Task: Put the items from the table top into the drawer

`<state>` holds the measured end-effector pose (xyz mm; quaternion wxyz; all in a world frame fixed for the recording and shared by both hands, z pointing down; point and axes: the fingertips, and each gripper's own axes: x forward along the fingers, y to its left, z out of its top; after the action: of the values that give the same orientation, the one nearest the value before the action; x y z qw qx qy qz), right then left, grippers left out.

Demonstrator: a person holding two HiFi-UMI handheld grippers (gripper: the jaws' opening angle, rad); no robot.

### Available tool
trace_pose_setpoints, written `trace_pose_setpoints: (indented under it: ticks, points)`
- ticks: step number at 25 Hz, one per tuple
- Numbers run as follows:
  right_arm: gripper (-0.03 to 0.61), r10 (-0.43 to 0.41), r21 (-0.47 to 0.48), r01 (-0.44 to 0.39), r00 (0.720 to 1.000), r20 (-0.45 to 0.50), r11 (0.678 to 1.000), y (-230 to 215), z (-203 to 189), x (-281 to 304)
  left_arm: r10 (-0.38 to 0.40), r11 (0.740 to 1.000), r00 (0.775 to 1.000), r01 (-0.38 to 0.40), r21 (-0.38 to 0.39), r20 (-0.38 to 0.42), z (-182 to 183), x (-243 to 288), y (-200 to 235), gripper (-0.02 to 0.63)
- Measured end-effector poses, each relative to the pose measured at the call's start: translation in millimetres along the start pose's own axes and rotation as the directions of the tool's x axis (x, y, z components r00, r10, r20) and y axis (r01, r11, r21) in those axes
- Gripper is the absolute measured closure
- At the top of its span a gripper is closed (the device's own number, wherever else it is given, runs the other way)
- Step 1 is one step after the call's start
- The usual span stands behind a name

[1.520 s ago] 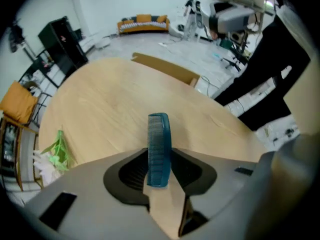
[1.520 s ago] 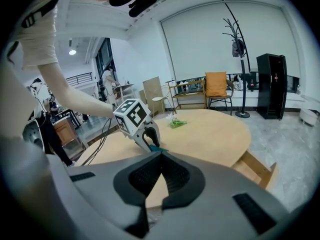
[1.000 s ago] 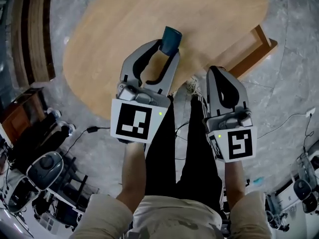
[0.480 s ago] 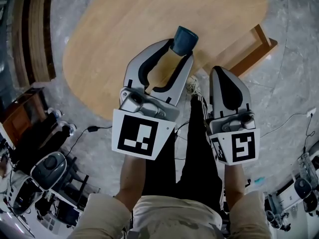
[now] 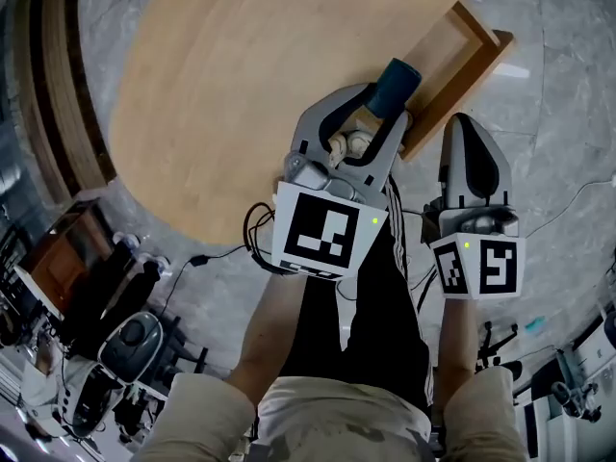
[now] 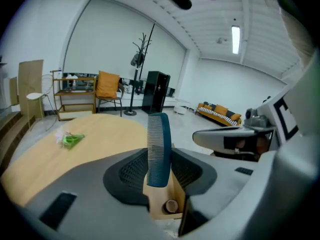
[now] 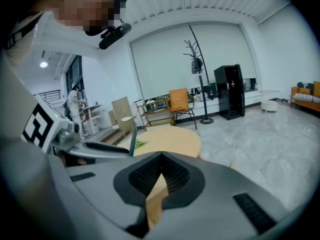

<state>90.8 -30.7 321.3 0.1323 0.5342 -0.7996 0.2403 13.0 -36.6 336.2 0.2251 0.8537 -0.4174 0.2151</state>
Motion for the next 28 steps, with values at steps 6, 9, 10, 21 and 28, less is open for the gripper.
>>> trace_pose_setpoints:
  ticks: [6,9,10,21,28]
  points:
    - [0.572,-0.079,0.07,0.079,0.997,-0.004,0.994,-61,-23,-24,-0.042,0.997,0.982,0.03,-0.07,-0.186,-69,108,-48,0.463]
    - [0.572,-0.114,0.089,0.114,0.993,-0.005,0.989,-85,-40,-33,-0.049,0.999,0.959,0.043,-0.028,-0.28,-113,160,-58,0.463]
    - [0.572,-0.125,0.093,0.125,0.992,-0.006,0.988,-92,-46,-34,-0.052,0.999,0.95,0.05,-0.016,-0.306,-126,175,-60,0.463]
    - [0.572,-0.193,0.185,0.195,0.981,-0.031,0.963,-118,-94,-45,-0.006,0.998,0.855,0.041,0.056,-0.518,-202,234,-45,0.462]
    - [0.572,-0.187,0.169,0.188,0.982,-0.025,0.967,-116,-87,-46,-0.055,0.997,0.857,0.076,0.02,-0.512,-198,230,-62,0.454]
